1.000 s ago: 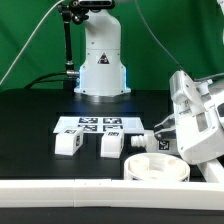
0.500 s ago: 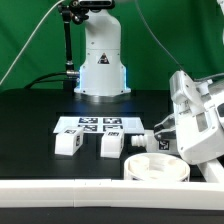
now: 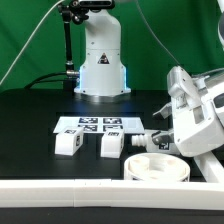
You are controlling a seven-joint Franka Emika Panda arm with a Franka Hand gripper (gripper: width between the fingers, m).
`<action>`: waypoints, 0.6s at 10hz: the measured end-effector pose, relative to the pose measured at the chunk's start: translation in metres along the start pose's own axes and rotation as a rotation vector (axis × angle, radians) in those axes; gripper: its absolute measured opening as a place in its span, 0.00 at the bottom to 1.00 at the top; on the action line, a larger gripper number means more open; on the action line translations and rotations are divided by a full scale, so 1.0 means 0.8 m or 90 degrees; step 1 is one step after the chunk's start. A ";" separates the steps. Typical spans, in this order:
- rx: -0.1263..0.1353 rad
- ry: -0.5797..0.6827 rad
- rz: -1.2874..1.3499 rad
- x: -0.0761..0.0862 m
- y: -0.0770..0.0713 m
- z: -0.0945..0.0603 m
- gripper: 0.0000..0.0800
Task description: Assemble stool
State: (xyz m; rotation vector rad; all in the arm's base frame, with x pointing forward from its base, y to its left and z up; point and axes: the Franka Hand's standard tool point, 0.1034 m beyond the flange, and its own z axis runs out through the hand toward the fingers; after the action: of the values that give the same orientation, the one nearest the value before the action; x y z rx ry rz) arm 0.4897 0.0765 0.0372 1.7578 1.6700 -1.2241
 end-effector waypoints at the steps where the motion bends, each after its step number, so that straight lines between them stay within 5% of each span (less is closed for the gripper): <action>1: 0.035 -0.002 -0.003 -0.001 -0.004 0.002 0.79; 2: 0.044 -0.001 0.002 -0.001 0.000 0.001 0.79; 6: 0.032 0.012 0.006 -0.003 -0.001 -0.005 0.81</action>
Offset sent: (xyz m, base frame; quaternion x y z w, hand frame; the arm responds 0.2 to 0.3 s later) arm -0.0035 0.0013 0.0108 -0.0245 0.0149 0.0248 0.9993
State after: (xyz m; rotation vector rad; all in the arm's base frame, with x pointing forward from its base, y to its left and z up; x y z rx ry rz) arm 0.4904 0.0786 0.0414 1.8098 1.6530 -1.2585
